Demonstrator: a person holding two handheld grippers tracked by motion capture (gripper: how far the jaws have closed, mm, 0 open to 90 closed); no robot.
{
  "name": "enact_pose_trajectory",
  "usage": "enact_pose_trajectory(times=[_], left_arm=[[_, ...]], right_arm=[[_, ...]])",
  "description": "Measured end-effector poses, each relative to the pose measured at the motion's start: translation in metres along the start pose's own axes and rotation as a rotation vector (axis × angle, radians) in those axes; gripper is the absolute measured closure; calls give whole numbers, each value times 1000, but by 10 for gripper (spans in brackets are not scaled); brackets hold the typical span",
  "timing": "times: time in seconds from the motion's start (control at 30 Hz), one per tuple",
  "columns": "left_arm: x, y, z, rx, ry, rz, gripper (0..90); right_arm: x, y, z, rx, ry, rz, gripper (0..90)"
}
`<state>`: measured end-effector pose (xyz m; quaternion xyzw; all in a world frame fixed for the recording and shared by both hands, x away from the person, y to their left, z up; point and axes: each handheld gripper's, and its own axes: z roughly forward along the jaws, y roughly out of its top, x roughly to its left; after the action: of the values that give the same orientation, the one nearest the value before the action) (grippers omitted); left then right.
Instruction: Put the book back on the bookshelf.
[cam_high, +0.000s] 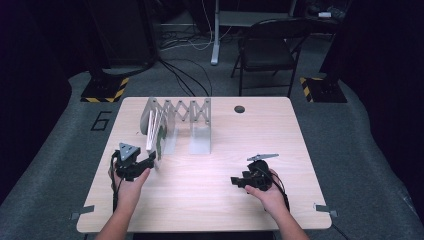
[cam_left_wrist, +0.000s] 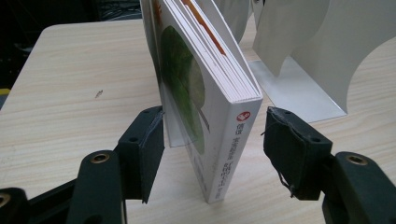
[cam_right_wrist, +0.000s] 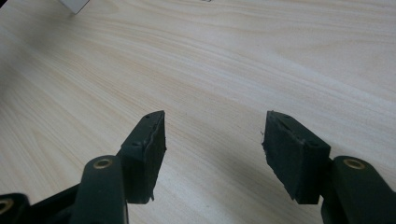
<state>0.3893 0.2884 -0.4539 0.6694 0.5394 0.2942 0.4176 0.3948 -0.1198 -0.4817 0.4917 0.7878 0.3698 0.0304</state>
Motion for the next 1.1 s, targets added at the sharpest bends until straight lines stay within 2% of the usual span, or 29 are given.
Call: enact_pose_trajectory(times=[0.13,0.2,0.4,0.47,0.63,0.73,0.83,0.97,1.1], left_arm=[[-1,1,-4,-7,-6,-9,386],[-3,4,-7,-9,-23,-12,386],[-13,14,-14,7,-37,6,387],[-16,16,-17,24,-44,28,387],[-21,13,-27,53,-83,58,387],[-25,8,-31,58,-102,60,387],[-28,4,-36,79,-138,61,387],[-34,-5,-40,108,-207,83,387],[-39,-13,-41,108,-250,103,386]], right_arm=[[-1,1,2,0,3,-5,388],[-1,2,1,0,3,-8,388],[-3,1,-1,-13,4,3,388],[-4,2,-3,-9,6,11,388],[-4,1,-5,-13,7,19,388],[-5,1,-5,-17,6,18,388],[-6,1,-4,-23,6,13,388],[-5,1,-4,-19,5,14,388],[-5,1,-4,-15,3,21,388]])
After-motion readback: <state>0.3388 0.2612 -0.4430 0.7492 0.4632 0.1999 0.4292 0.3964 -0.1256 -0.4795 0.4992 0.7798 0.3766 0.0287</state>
